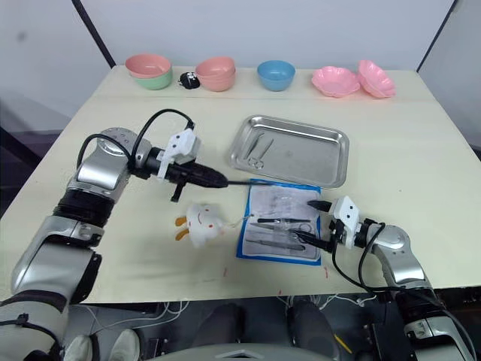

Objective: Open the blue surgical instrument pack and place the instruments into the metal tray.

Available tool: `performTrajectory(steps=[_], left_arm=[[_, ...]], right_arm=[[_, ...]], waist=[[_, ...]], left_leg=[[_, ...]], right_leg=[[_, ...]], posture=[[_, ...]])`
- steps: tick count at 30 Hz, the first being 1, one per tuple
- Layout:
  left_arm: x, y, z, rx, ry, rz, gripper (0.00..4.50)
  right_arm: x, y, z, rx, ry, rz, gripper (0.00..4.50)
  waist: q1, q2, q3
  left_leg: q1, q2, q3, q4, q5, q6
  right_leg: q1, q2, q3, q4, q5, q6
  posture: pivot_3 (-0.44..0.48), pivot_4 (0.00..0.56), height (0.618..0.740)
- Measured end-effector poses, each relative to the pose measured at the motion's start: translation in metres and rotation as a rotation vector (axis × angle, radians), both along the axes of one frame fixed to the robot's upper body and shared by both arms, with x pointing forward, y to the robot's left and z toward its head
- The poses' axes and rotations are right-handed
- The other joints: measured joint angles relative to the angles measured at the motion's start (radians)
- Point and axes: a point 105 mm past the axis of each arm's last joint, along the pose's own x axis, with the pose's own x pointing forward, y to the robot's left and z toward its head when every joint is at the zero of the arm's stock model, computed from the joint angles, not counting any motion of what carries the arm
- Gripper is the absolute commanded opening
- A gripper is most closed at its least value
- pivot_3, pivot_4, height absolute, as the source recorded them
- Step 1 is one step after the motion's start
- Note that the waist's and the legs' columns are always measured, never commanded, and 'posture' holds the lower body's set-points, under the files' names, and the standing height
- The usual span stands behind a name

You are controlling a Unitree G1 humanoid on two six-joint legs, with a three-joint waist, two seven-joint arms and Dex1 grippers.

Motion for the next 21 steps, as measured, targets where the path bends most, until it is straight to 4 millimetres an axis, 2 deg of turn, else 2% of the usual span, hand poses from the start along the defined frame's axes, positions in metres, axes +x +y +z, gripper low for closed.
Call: performTrajectory(steps=[4, 6, 8, 9, 11, 13, 21], left_arm=[[0.012, -0.027, 0.006, -0.123, -0.041, 0.112, 0.02], [0.019, -0.048, 0.009, -0.195, -0.08, 0.172, 0.02], [0.03, -0.063, 0.006, -0.214, -0.114, 0.291, 0.02], [0.031, -0.064, 0.006, -0.213, -0.116, 0.31, 0.02], [0.045, -0.071, -0.002, -0.214, -0.118, 0.476, 0.02], [0.05, -0.076, -0.008, -0.207, -0.093, 0.566, 0.02], [0.067, -0.097, -0.022, -0.163, -0.007, 0.8, 0.02]], right_arm=[[0.0, 0.0, 0.0, -0.001, -0.002, 0.0, 4.5], [0.0, 0.0, 0.0, 0.0, -0.002, -0.001, 4.5], [0.0, 0.0, 0.001, 0.001, -0.005, 0.0, 4.5], [0.0, 0.0, 0.001, 0.0, -0.006, 0.001, 4.5], [0.0, 0.0, 0.0, -0.001, -0.007, 0.001, 4.5], [0.0, 0.0, 0.001, 0.0, -0.008, 0.001, 4.5], [0.0, 0.0, 0.0, 0.001, -0.01, 0.0, 4.5]], waist=[[0.001, -0.001, -0.001], [0.001, -0.001, -0.001], [0.0, -0.001, -0.001], [0.0, -0.001, -0.001], [0.001, -0.001, -0.001], [0.0, -0.001, -0.001], [-0.001, -0.001, -0.001]], left_leg=[[0.0, 0.0, -0.001, 0.0, 0.0, 0.0], [0.0, 0.0, -0.001, 0.0, 0.0, 0.0], [0.001, 0.0, -0.001, 0.0, 0.0, 0.0], [0.001, 0.0, -0.001, 0.0, 0.0, 0.0], [0.0, -0.001, -0.001, 0.0, 0.0, 0.0], [0.001, -0.001, 0.0, 0.0, 0.0, 0.0], [0.001, -0.004, -0.001, 0.0, 0.0, 0.0]], right_leg=[[0.0, -0.001, 0.0, 0.0, 0.0, 0.0], [0.001, -0.004, 0.0, 0.0, 0.0, 0.0], [0.001, -0.003, 0.0, 0.0, 0.0, 0.001], [0.001, -0.003, 0.0, 0.0, 0.0, 0.001], [0.001, -0.003, 0.0, 0.0, 0.001, 0.001], [0.001, -0.004, 0.0, 0.0, 0.001, 0.001], [0.001, -0.003, 0.0, 0.0, 0.001, 0.001]], posture=[[0.0, 0.15, 0.74], [0.0, 0.15, 0.74], [0.0, 0.15, 0.74], [0.0, 0.15, 0.74], [0.0, 0.15, 0.74], [0.0, 0.15, 0.74], [0.0, 0.15, 0.74]])
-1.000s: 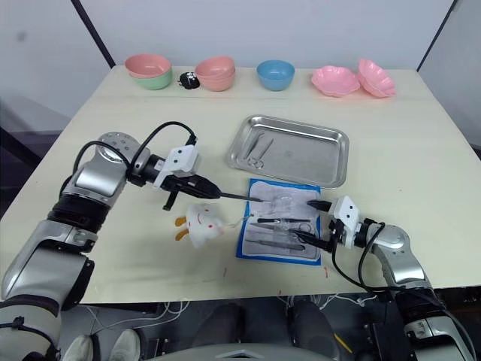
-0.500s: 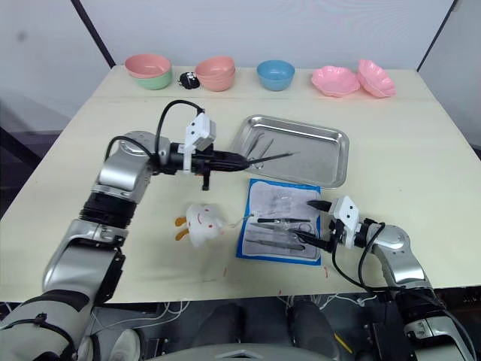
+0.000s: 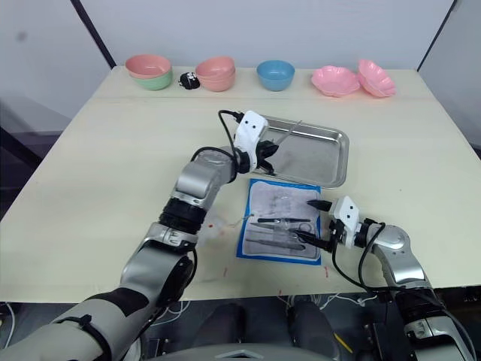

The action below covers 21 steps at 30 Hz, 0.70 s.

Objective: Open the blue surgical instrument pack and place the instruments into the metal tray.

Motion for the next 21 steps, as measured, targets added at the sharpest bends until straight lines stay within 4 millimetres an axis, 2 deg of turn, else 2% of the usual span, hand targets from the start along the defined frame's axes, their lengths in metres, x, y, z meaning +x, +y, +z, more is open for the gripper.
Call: performTrajectory(steps=[4, 8, 21], left_arm=[[0.013, 0.01, -0.015, 0.042, 0.063, 0.146, 0.02], [0.015, 0.014, -0.028, 0.045, 0.114, 0.207, 0.02], [0.019, 0.011, -0.034, 0.026, 0.178, 0.267, 0.02]], right_arm=[[0.0, 0.0, 0.0, -0.001, 0.0, -0.001, 4.5], [0.0, 0.0, 0.0, -0.001, 0.0, -0.002, 4.5], [0.0, -0.001, 0.0, 0.0, -0.001, -0.006, 4.5]], waist=[[0.001, 0.0, 0.0], [0.001, 0.0, 0.0], [0.001, 0.0, 0.0]], left_leg=[[0.0, -0.002, 0.0, 0.0, 0.0, 0.0], [0.0, -0.003, -0.001, 0.0, 0.0, 0.0], [0.001, -0.004, -0.001, 0.0, 0.0, -0.001]], right_leg=[[0.0, 0.0, 0.0, 0.0, 0.0, 0.0], [0.0, -0.001, 0.0, 0.0, 0.0, 0.0], [0.001, -0.002, -0.001, 0.0, 0.0, 0.0]], posture=[[0.0, 0.15, 0.74], [0.0, 0.15, 0.74], [0.0, 0.15, 0.74]])
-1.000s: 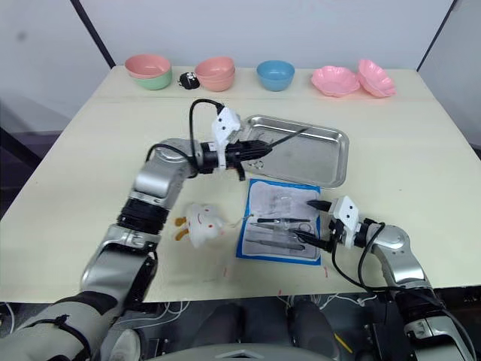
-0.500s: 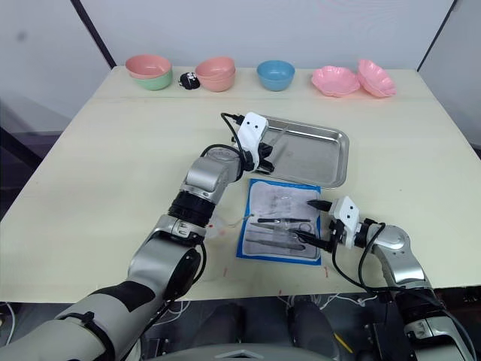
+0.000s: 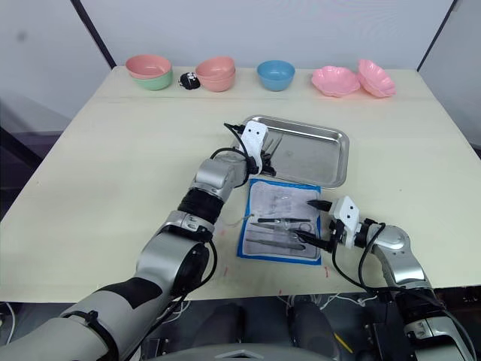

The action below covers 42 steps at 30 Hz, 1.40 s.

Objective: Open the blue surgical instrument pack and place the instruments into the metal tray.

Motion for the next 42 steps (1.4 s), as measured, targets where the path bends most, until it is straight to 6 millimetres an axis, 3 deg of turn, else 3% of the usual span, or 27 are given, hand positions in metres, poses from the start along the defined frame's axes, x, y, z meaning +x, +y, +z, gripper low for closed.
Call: performTrajectory(steps=[14, 19, 29, 37, 42], left_arm=[[0.001, 0.0, 0.001, -0.012, -0.007, -0.003, 0.02], [0.001, 0.003, 0.001, -0.017, -0.008, 0.008, 1.85], [0.0, 0.0, 0.009, -0.032, -0.033, -0.019, 1.85], [-0.017, -0.017, 0.054, -0.202, -0.155, -0.265, 1.85], [-0.036, -0.002, 0.069, -0.271, -0.225, -0.439, 1.85]], right_arm=[[0.0, 0.0, 0.0, 0.001, -0.002, -0.004, 4.5], [0.0, 0.0, 0.0, 0.002, -0.004, -0.004, 4.5], [0.0, 0.001, 0.0, 0.003, -0.006, -0.003, 4.5], [0.0, 0.002, 0.0, 0.005, -0.008, -0.004, 4.5], [0.001, 0.002, 0.0, 0.008, -0.009, -0.01, 4.5]], waist=[[0.0, 0.0, 0.0], [-0.001, 0.0, 0.0], [-0.002, 0.0, 0.0], [-0.003, 0.0, 0.0], [-0.004, 0.0, 0.001]], left_leg=[[0.0, 0.0, 0.0, 0.0, 0.001, -0.001], [0.0, 0.0, 0.0, 0.0, 0.001, -0.001], [0.0, 0.0, 0.0, 0.0, 0.001, -0.001], [0.001, 0.0, 0.0, -0.001, 0.002, -0.003], [0.001, 0.001, 0.0, -0.003, 0.003, -0.005]], right_leg=[[0.0, 0.0, 0.0, 0.0, 0.0, 0.0], [0.0, 0.0, 0.0, 0.0, 0.0, 0.0], [0.0, 0.0, 0.0, 0.0, 0.0, 0.0], [0.0, 0.0, 0.0, 0.0, 0.0, 0.0], [0.0, 0.0, 0.0, 0.0, 0.0, 0.0]], posture=[[0.0, 0.15, 0.74], [0.0, 0.15, 0.74], [0.0, 0.15, 0.74], [0.0, 0.15, 0.74], [0.0, 0.15, 0.74]])
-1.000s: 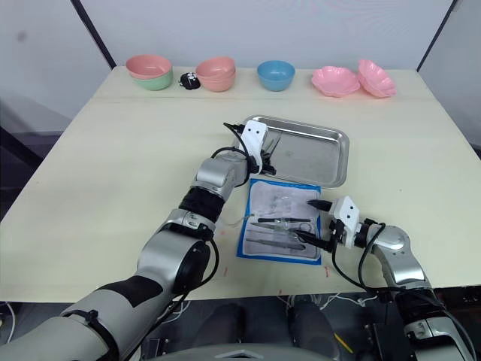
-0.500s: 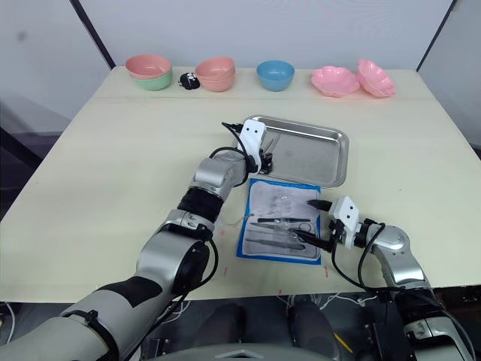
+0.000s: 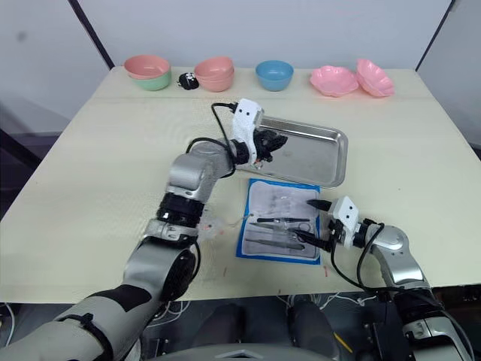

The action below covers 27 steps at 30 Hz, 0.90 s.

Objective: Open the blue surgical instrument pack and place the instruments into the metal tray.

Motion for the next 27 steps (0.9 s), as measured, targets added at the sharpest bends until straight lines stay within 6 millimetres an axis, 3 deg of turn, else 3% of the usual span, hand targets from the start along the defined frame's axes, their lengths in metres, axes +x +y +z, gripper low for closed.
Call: performTrajectory(steps=[3, 8, 15, 19, 27], left_arm=[[-0.016, 0.009, 0.001, -0.02, -0.006, -0.122, 1.85], [-0.05, 0.045, -0.022, 0.084, -0.038, -0.354, 1.85], [-0.083, 0.07, -0.014, 0.187, -0.168, -0.658, 1.85], [-0.093, 0.091, -0.018, 0.255, -0.171, -0.755, 1.85], [-0.101, 0.101, -0.018, 0.297, -0.186, -0.817, 1.85]], right_arm=[[0.0, 0.0, 0.0, 0.001, 0.0, -0.001, 4.5], [0.0, 0.0, 0.0, 0.0, 0.0, -0.001, 4.5], [-0.001, 0.0, -0.001, 0.001, 0.0, 0.005, 4.5], [-0.002, 0.0, -0.001, -0.001, -0.001, 0.016, 4.5], [-0.007, -0.001, 0.001, -0.014, -0.012, 0.079, 4.5]], waist=[[0.0, 0.0, 0.0], [0.001, 0.0, 0.0], [0.002, 0.001, 0.001], [0.004, 0.002, 0.001], [0.007, 0.002, 0.002]], left_leg=[[0.001, 0.001, 0.0, 0.0, 0.0, 0.0], [0.001, 0.004, 0.001, -0.003, 0.0, 0.0], [0.0, 0.006, 0.001, -0.004, 0.0, 0.001], [-0.002, 0.007, 0.001, -0.004, 0.0, 0.001], [-0.006, 0.007, 0.001, -0.006, 0.0, 0.002]], right_leg=[[0.0, 0.0, 0.0, 0.0, 0.0, 0.0], [0.0, 0.0, 0.001, -0.001, 0.0, -0.001], [-0.001, 0.0, 0.003, -0.003, -0.002, -0.007], [-0.003, 0.0, 0.003, -0.004, -0.002, -0.007], [-0.007, 0.0, 0.002, -0.004, -0.001, -0.005]], posture=[[0.0, 0.15, 0.74], [0.0, 0.15, 0.74], [0.0, 0.15, 0.74], [0.0, 0.15, 0.74], [0.0, 0.15, 0.74]])
